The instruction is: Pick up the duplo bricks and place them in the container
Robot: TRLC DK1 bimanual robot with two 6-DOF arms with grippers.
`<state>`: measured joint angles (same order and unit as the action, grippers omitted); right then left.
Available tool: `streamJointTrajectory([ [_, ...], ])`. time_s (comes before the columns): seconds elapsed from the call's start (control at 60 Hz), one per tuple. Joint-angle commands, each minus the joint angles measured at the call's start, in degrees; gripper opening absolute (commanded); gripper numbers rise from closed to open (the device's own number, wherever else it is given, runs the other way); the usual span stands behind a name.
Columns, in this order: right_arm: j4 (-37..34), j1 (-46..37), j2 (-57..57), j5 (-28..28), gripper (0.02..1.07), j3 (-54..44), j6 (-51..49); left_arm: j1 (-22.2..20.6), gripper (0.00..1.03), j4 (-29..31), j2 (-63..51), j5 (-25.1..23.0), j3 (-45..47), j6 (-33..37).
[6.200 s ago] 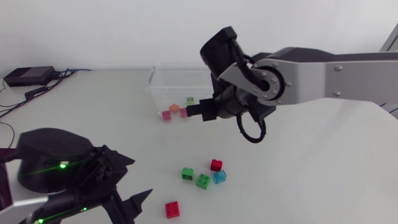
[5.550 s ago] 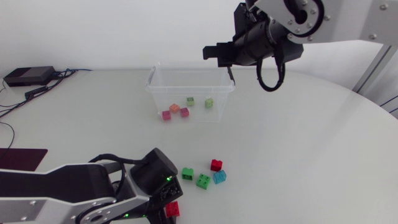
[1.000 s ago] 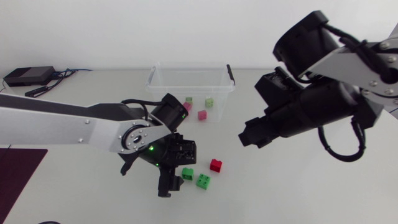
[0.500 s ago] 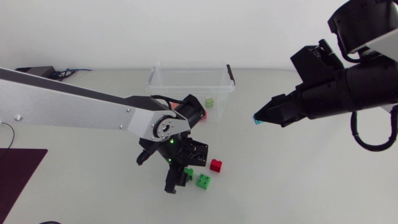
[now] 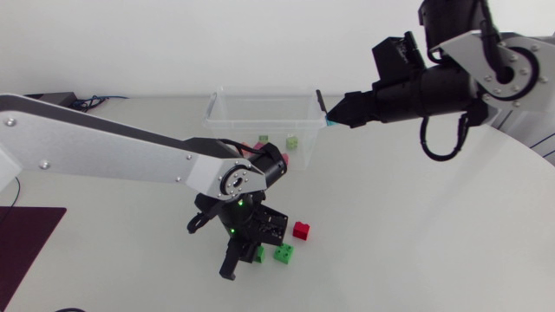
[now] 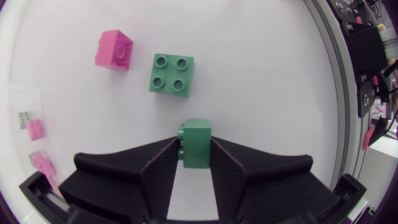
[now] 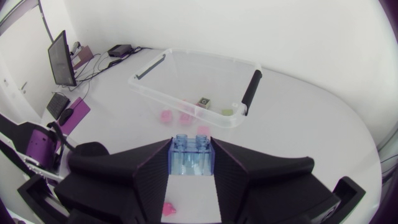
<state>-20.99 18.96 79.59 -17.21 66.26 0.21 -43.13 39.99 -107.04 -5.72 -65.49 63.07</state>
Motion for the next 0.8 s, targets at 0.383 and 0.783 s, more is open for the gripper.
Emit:
streamJointTrajectory([
  [0.383,10.5,2.4,21.3,-0.5,0.18,15.0,5.9,7.0,0.29,0.9,22.9,-6.4,5.3,-3.8],
  [0.783,6.9,4.1,29.0,6.8,0.97,23.4,4.7,15.8,0.29,-24.8,24.9,-8.3,1.6,-23.6],
])
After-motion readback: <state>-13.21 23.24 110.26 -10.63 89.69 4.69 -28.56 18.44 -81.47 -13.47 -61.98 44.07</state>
